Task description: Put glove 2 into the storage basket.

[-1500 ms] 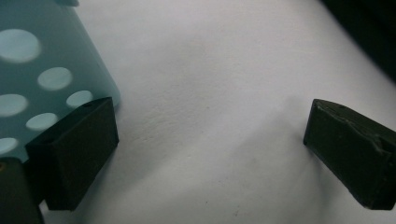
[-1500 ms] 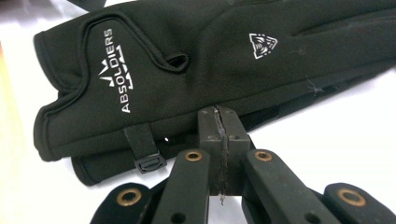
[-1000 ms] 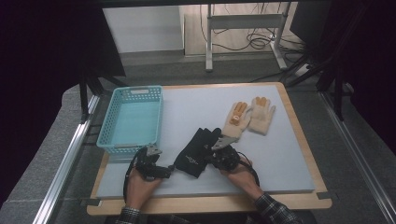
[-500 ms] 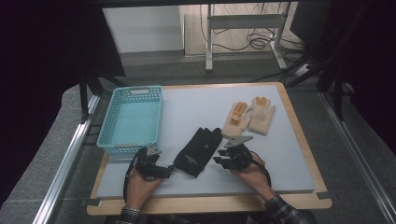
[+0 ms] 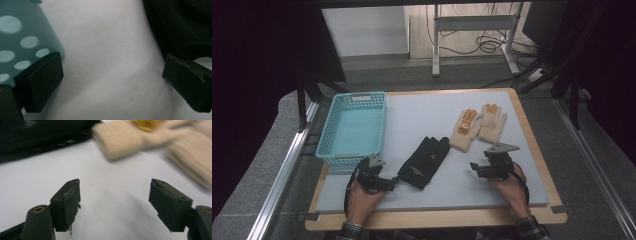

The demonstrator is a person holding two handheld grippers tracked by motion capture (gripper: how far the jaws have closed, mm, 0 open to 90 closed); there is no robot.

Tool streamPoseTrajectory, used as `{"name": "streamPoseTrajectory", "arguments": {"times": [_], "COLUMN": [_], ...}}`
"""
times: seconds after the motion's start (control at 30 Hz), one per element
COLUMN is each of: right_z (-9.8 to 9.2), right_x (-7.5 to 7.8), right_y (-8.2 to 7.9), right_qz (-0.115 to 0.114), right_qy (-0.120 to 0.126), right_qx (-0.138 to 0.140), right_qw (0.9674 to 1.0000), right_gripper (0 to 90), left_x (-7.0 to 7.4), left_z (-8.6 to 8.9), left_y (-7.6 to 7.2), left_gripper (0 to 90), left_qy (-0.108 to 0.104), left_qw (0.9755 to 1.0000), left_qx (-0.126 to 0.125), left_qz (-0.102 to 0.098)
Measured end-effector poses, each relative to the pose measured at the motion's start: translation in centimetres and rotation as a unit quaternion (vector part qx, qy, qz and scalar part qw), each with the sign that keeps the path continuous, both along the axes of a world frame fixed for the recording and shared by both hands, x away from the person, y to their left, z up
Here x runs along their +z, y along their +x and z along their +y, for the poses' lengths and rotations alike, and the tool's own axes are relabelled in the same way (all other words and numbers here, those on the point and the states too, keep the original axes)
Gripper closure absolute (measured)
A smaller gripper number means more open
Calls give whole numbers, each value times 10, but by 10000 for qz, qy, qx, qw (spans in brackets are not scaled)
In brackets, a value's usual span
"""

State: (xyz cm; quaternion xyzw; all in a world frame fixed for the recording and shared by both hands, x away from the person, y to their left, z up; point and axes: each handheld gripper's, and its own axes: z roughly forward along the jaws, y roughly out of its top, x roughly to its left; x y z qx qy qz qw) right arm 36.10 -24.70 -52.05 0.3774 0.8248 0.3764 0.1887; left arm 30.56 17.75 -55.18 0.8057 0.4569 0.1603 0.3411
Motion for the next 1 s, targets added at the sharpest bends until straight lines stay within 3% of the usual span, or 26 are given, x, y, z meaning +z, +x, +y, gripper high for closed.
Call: {"name": "streamPoseTrajectory", "arguments": {"times": [0.2, 0.87, 1.0], "right_z": [-14, -14, -14], "right_x": [-9, -11, -11], "right_y": [1, 0, 0], "right_qz": [119, 100, 97], "right_qy": [-245, -231, -233], "right_qx": [-211, -238, -239], "right_qw": [9994, 9994, 9994], "right_gripper": [206, 199, 198], "left_x": [0, 0, 3], "left_z": [0, 1, 7], "left_y": [0, 0, 0], "left_gripper": [34, 34, 73], "left_qy": [1, -46, -100], "left_qw": [10000, 10000, 9999], "left_qx": [1, -31, -102], "left_qz": [4, 18, 56]}}
